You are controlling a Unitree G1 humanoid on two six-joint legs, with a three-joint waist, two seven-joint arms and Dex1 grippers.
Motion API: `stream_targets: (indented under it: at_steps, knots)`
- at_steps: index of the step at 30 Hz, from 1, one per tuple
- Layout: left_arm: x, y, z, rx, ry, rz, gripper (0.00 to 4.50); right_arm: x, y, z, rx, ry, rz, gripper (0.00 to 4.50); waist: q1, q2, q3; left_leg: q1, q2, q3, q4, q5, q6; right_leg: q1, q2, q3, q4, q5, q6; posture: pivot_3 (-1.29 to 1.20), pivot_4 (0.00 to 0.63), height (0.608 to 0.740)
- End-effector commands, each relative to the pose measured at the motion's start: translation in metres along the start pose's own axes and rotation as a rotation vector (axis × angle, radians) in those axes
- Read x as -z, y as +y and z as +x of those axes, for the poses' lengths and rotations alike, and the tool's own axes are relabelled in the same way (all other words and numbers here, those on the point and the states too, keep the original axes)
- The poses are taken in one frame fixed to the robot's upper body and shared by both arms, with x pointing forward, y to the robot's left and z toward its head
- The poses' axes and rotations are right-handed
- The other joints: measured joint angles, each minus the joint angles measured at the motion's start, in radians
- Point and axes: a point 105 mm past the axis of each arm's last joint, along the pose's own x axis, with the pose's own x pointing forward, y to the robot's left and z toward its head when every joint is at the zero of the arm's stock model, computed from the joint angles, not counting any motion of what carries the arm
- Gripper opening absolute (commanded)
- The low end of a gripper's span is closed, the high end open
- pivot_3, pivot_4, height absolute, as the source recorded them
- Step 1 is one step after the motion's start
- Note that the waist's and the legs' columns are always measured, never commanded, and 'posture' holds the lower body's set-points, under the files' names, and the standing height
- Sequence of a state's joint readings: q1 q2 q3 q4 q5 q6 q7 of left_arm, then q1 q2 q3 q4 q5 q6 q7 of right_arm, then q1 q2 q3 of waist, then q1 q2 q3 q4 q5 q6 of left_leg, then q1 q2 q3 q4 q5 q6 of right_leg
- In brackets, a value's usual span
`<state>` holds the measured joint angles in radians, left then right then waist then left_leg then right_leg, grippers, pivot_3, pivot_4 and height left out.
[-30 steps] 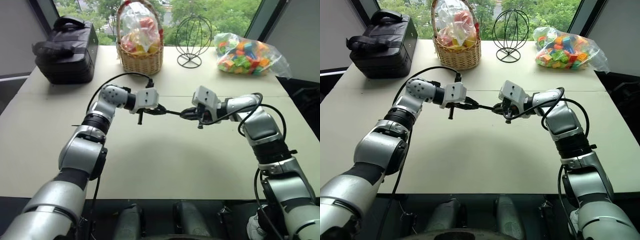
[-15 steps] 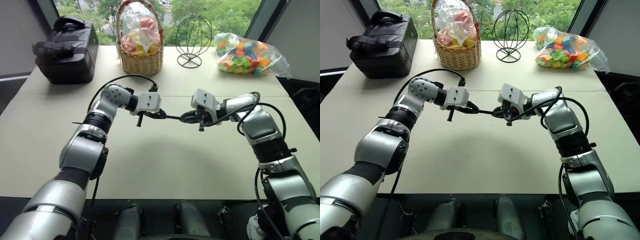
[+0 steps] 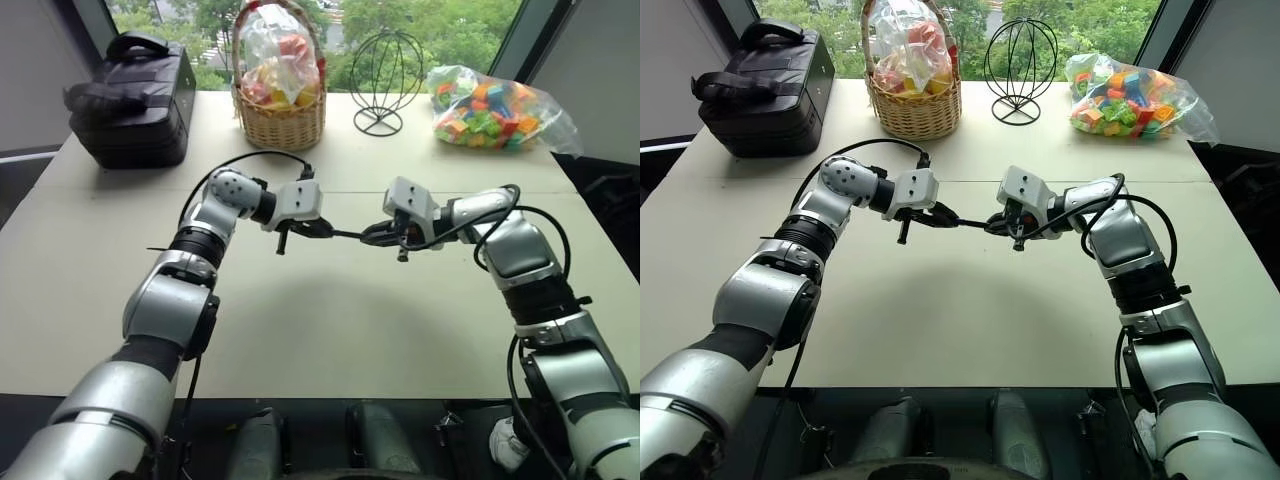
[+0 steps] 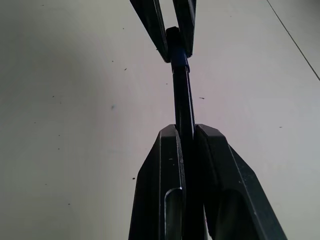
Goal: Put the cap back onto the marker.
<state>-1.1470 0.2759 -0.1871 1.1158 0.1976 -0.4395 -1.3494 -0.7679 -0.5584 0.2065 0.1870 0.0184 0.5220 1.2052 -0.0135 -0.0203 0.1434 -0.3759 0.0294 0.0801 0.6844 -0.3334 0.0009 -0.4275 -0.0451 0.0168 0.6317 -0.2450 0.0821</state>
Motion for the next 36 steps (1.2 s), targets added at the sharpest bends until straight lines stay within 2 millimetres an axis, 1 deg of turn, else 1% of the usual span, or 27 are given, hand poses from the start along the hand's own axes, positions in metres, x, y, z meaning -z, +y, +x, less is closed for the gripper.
stream_targets:
  at_steps: [1,7,10,15,17,19,20,24,25,27,32,36]
  knots:
    - [-0.039,-0.003,0.025,0.073,-0.087,0.165,0.03,-0.063,0.016,0.006,-0.059,-0.213,-0.121,0.0,0.0,0.0,0.0,0.0,0.0,0.0,0.0,0.0,0.0,0.0,0.0,0.0,0.0,0.0,0.0,0.0,0.15,0.74]
    - [-0.03,-0.004,0.017,0.097,-0.009,0.192,0.03,-0.057,0.018,0.005,-0.076,-0.188,-0.11,0.0,0.0,0.0,0.0,0.0,0.0,0.0,0.0,0.0,0.0,0.0,0.0,0.0,0.0,0.0,0.0,0.0,0.15,0.74]
    - [-0.034,-0.004,0.019,0.115,0.0,0.194,0.03,-0.055,0.021,0.007,-0.095,-0.18,-0.105,0.0,0.0,0.0,0.0,0.0,0.0,0.0,0.0,0.0,0.0,0.0,0.0,0.0,0.0,0.0,0.0,0.0,0.15,0.74]
    - [-0.042,-0.003,0.027,0.141,0.007,0.178,0.03,-0.059,0.024,0.012,-0.111,-0.171,-0.132,0.0,0.0,0.0,0.0,0.0,0.0,0.0,0.0,0.0,0.0,0.0,0.0,0.0,0.0,0.0,0.0,0.0,0.15,0.74]
    - [-0.045,-0.005,0.032,0.159,-0.002,0.166,0.03,-0.068,0.028,0.014,-0.121,-0.171,-0.174,0.0,0.0,0.0,0.0,0.0,0.0,0.0,0.0,0.0,0.0,0.0,0.0,0.0,0.0,0.0,0.0,0.0,0.15,0.74]
    - [-0.049,-0.007,0.038,0.166,-0.016,0.157,0.03,-0.078,0.031,0.016,-0.126,-0.189,-0.189,0.0,0.0,0.0,0.0,0.0,0.0,0.0,0.0,0.0,0.0,0.0,0.0,0.0,0.0,0.0,0.0,0.0,0.15,0.74]
    - [-0.05,-0.007,0.039,0.167,-0.02,0.155,0.03,-0.08,0.032,0.016,-0.126,-0.194,-0.191,0.0,0.0,0.0,0.0,0.0,0.0,0.0,0.0,0.0,0.0,0.0,0.0,0.0,0.0,0.0,0.0,0.0,0.15,0.74]
    - [-0.059,-0.006,0.046,0.146,-0.076,0.136,0.03,-0.084,0.034,0.018,-0.128,-0.211,-0.187,0.0,0.0,0.0,0.0,0.0,0.0,0.0,0.0,0.0,0.0,0.0,0.0,0.0,0.0,0.0,0.0,0.0,0.15,0.74]
    - [-0.064,-0.003,0.047,0.123,-0.108,0.13,0.03,-0.085,0.033,0.018,-0.127,-0.219,-0.176,0.0,0.0,0.0,0.0,0.0,0.0,0.0,0.0,0.0,0.0,0.0,0.0,0.0,0.0,0.0,0.0,0.0,0.15,0.74]
    - [-0.068,0.002,0.047,0.084,-0.133,0.136,0.03,-0.085,0.033,0.017,-0.125,-0.231,-0.157,0.0,0.0,0.0,0.0,0.0,0.0,0.0,0.0,0.0,0.0,0.0,0.0,0.0,0.0,0.0,0.0,0.0,0.15,0.74]
    - [-0.065,0.005,0.044,0.056,-0.128,0.139,0.03,-0.082,0.03,0.014,-0.109,-0.235,-0.132,0.0,0.0,0.0,0.0,0.0,0.0,0.0,0.0,0.0,0.0,0.0,0.0,0.0,0.0,0.0,0.0,0.0,0.15,0.74]
    - [-0.055,0.005,0.039,0.051,-0.069,0.175,0.03,-0.073,0.029,0.013,-0.108,-0.204,-0.129,0.0,0.0,0.0,0.0,0.0,0.0,0.0,0.0,0.0,0.0,0.0,0.0,0.0,0.0,0.0,0.0,0.0,0.15,0.74]
